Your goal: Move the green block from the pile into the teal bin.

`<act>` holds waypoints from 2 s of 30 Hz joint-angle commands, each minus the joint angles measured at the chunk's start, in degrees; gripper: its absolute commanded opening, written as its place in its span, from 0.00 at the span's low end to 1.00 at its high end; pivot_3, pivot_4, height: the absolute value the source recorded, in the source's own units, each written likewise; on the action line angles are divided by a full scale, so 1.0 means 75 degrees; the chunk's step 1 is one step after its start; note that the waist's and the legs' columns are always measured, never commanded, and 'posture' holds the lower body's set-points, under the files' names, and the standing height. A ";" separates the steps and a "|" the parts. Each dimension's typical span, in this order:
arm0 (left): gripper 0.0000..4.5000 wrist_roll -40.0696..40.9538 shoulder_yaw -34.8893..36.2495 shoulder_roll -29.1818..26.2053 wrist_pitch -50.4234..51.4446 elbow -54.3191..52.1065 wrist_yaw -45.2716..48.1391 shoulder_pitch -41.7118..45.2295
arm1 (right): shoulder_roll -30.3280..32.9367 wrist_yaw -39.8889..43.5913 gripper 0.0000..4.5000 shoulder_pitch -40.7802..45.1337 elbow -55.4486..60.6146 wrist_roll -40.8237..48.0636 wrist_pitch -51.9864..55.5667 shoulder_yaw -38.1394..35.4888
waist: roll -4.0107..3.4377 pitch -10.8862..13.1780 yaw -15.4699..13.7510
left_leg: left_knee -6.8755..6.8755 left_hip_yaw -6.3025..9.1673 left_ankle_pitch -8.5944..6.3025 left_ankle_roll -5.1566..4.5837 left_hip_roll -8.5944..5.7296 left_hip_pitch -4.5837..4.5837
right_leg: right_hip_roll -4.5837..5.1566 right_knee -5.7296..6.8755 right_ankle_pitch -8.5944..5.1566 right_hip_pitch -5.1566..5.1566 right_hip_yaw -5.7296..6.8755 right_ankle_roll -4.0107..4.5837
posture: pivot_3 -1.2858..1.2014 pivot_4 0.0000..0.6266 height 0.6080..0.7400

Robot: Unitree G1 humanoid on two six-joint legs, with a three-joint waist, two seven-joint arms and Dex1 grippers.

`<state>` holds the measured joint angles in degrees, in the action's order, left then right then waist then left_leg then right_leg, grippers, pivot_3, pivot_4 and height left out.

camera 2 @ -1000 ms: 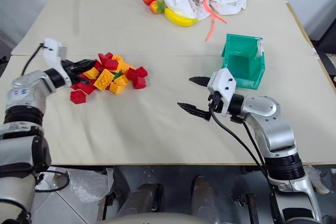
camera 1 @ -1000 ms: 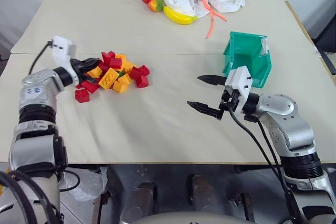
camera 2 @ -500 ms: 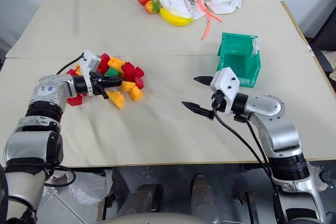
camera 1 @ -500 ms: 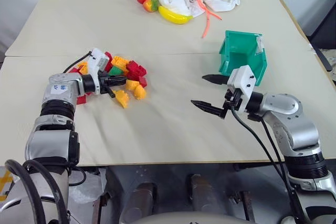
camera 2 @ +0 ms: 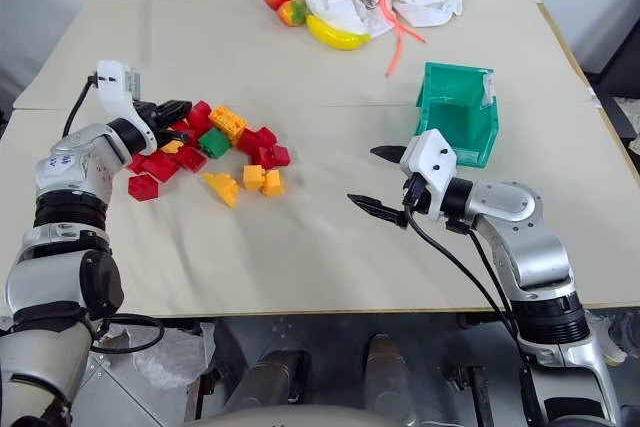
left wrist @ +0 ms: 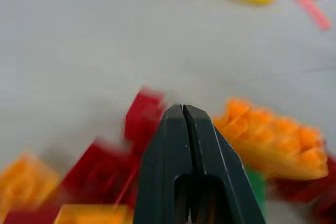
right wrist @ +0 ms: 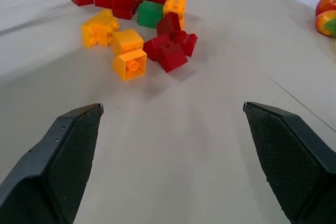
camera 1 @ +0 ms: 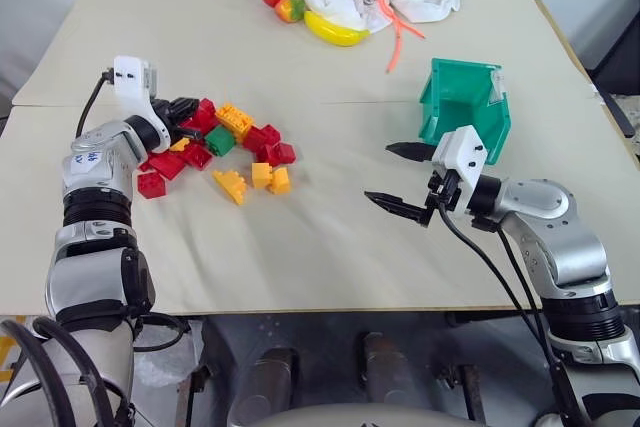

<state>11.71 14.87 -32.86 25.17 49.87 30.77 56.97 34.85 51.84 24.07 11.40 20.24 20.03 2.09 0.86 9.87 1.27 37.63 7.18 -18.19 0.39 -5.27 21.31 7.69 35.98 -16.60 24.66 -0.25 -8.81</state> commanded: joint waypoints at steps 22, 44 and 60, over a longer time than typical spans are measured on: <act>0.01 0.0466 -0.1724 0.0471 0.4753 -0.1879 0.1702 0.0241 | 0.0148 0.0125 1.00 0.0198 -0.0158 -0.0187 -0.0221 -0.0144 | 0.0003 0.0002 -0.0001 | 0.0043 -0.0006 -0.0008 0.0002 -0.0002 0.0001 | -0.0004 0.0023 0.0005 -0.0009 -0.0011 -0.0008 | 0.52 0.24 1.00; 0.66 0.2440 0.1134 -0.1803 0.4270 -0.7279 0.2183 -0.4170 | 0.0267 0.0412 1.00 0.0212 -0.0424 -0.0160 -0.0597 -0.0239 | -0.0019 0.0015 0.0036 | 0.0035 -0.0008 -0.0020 0.0000 0.0026 -0.0001 | -0.0008 -0.0002 0.0004 -0.0001 -0.0020 -0.0004 | 0.52 0.24 1.00; 1.00 0.1980 -0.0028 -0.2308 0.3930 -0.6227 0.1903 -0.3355 | 0.0259 0.0384 1.00 0.0217 -0.0509 -0.0010 -0.0436 -0.0328 | -0.0027 0.0021 -0.0200 | 0.0040 -0.0005 -0.0027 -0.0005 0.0013 -0.0008 | 0.0000 -0.0023 0.0002 -0.0016 -0.0014 0.0001 | 0.52 0.24 1.00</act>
<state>28.26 17.65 -49.92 54.37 1.13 45.83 29.24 37.12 55.28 25.35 6.30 19.58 17.41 0.62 0.66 10.03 -0.23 37.92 7.13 -18.40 0.34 -5.16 21.26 7.67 35.81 -16.58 24.56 -0.35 -8.80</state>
